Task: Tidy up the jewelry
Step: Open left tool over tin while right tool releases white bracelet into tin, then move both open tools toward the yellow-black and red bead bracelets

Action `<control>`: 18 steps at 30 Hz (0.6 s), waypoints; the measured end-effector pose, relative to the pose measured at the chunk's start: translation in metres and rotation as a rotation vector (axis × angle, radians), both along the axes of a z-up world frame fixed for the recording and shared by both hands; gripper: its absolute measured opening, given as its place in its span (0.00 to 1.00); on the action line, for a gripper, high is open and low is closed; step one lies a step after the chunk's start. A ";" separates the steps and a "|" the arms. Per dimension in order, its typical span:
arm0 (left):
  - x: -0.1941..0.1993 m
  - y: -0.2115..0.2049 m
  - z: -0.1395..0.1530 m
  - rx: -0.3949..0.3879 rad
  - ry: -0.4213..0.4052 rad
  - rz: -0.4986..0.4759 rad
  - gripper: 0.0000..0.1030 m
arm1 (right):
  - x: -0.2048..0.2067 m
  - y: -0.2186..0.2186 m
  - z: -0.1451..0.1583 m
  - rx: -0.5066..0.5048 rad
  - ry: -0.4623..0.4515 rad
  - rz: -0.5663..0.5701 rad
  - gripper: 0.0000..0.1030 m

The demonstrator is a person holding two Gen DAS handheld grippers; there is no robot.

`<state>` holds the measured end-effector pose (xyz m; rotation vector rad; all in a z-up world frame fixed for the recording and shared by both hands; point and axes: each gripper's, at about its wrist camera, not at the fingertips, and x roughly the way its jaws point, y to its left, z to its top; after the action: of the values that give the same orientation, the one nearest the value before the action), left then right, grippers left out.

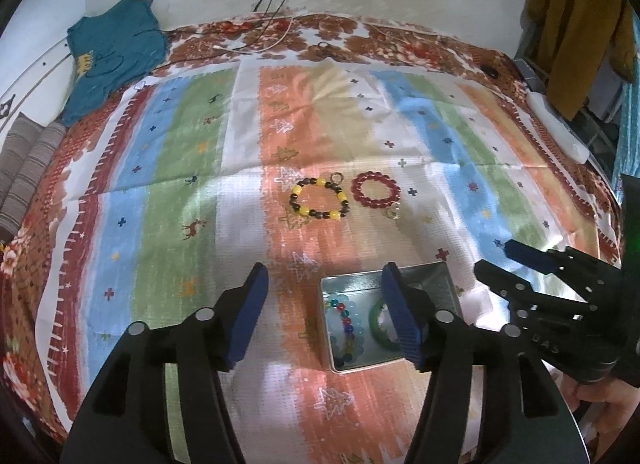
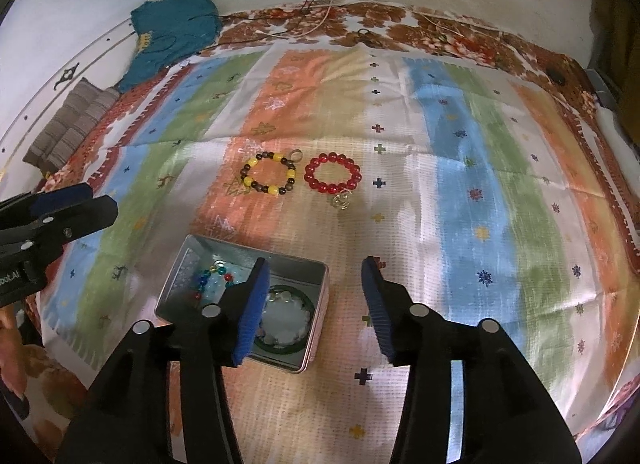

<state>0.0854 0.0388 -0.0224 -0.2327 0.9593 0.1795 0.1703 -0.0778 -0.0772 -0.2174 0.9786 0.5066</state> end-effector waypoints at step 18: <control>0.022 0.013 -0.011 0.009 0.031 0.047 0.81 | 0.028 -0.004 -0.007 0.002 0.033 -0.075 0.71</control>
<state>0.1071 0.0518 -0.0331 -0.2447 0.9836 0.2314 0.1987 -0.0814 -0.0845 -0.1707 1.0142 0.4439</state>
